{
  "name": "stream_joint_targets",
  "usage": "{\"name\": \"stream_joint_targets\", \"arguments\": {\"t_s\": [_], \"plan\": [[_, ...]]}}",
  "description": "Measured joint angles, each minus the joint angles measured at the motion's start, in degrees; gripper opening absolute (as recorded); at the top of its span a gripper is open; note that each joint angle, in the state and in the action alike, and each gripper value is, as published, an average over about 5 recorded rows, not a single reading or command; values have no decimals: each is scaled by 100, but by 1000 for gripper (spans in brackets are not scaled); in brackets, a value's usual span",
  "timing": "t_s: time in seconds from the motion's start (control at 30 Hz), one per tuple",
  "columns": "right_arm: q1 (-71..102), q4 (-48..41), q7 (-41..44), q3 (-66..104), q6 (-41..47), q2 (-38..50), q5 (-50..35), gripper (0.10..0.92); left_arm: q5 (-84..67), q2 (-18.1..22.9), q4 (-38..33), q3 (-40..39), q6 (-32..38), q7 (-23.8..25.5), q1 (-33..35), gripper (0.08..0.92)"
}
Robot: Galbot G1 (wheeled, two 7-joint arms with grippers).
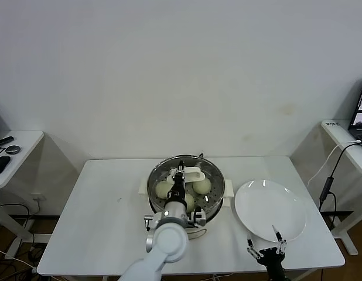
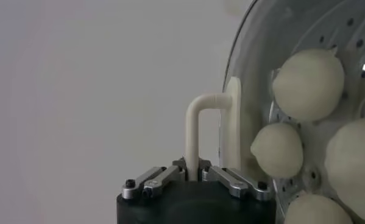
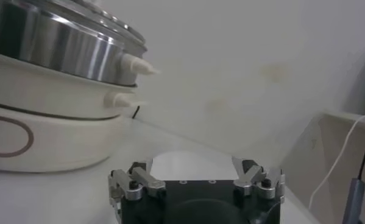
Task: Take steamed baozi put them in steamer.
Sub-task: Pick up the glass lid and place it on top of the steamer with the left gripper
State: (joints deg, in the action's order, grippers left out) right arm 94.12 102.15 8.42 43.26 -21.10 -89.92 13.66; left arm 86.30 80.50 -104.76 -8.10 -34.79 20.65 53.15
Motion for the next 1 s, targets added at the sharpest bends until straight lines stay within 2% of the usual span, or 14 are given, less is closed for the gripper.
{"name": "stream_joint_targets", "arguments": {"t_s": [0.67,0.8,1.0], "plan": [[16,-23,-14,-56,-35,34,47,823,71,141,117,128,38,-133,158,184],[20,-22,-11,-59,-33,41,53,823,-51,125,56,169,29,-196,223,277],[25,-28,3,-69,-19,42,70,823,-352,20,-160,248,38,-356,371,458]]}}
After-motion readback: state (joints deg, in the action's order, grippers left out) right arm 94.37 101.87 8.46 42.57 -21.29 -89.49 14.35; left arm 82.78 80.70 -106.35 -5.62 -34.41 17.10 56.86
